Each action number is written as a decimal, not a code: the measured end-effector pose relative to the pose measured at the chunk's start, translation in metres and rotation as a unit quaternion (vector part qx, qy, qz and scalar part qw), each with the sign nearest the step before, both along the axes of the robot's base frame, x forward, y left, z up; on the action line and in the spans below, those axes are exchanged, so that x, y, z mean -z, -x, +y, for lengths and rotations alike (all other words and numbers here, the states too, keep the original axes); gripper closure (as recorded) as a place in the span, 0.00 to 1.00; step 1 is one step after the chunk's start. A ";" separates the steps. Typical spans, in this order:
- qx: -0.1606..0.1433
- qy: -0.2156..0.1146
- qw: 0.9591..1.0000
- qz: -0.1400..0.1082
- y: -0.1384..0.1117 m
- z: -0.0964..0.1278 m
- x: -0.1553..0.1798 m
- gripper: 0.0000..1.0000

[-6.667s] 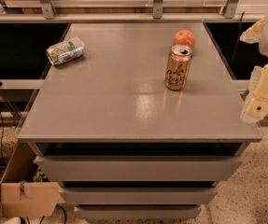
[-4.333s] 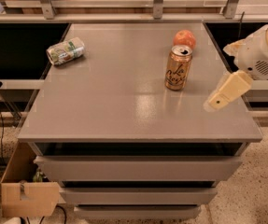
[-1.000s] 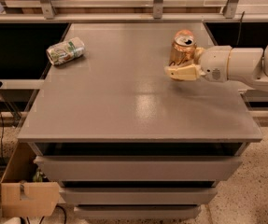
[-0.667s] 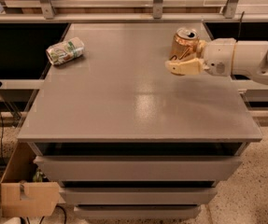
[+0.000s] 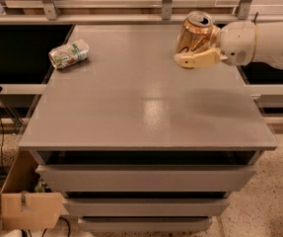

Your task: Pick orange can

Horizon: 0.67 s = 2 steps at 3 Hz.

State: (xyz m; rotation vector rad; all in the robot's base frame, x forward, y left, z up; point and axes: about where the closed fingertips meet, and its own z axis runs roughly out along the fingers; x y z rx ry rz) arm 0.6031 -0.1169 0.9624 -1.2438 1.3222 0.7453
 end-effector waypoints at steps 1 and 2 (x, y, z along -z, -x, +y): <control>-0.040 0.008 0.999 0.001 0.009 0.006 -0.008 1.00; -0.064 0.015 0.998 0.006 0.013 0.010 -0.008 1.00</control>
Offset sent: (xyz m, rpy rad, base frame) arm -0.0189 0.0076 0.0089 -0.0486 0.0244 0.1720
